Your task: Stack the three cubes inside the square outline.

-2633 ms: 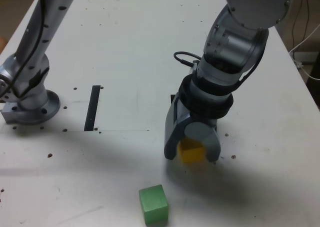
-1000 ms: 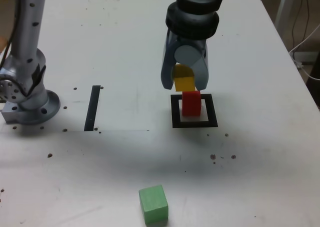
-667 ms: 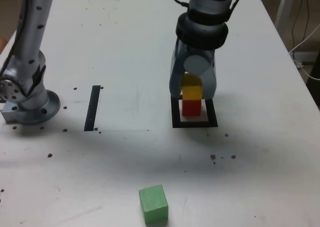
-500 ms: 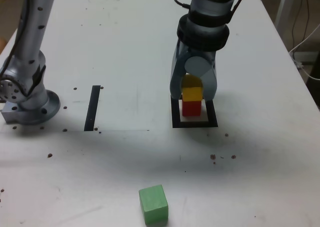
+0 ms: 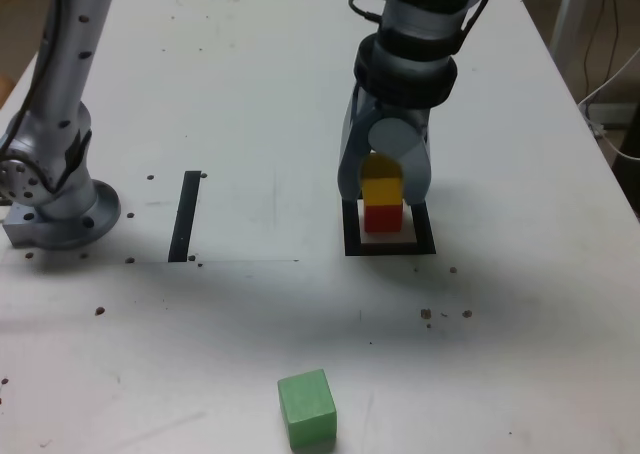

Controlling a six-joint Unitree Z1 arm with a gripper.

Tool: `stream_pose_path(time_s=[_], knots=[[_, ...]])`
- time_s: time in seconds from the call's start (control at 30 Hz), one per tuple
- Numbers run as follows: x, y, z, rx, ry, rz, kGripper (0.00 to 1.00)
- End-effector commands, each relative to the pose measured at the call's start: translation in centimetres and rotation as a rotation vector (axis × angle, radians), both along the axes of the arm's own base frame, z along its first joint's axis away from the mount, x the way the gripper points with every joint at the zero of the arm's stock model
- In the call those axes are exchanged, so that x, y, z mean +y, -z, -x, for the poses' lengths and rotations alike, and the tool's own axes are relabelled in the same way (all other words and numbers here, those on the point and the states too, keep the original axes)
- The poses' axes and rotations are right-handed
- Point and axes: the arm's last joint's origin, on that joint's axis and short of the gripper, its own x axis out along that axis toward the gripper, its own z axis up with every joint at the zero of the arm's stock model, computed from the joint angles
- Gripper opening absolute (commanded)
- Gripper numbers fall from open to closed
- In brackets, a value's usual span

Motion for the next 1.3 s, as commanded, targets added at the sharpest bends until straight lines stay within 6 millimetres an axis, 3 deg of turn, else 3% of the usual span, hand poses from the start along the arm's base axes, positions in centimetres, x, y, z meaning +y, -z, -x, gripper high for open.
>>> stream_pose_path(time_s=[0.0, 0.1, 0.17, 0.43, 0.7, 0.93, 1.27], knots=[[0.2, 0.4, -0.1, 0.010, 0.001, 0.003, 0.63], [0.2, 0.6, -0.1, 0.013, 0.002, 0.004, 0.93], [0.2, 0.7, 0.0, 0.015, 0.002, 0.005, 0.99], [0.3, 0.0, 0.6, -0.021, 0.002, 0.001, 1.00], [-0.4, -4.0, 2.9, -0.144, 0.013, -0.032, 1.00], [-4.2, -5.5, 5.2, -0.190, -0.030, -0.031, 1.00], [-10.5, -3.5, 8.7, -0.103, -0.074, -0.007, 1.00]])
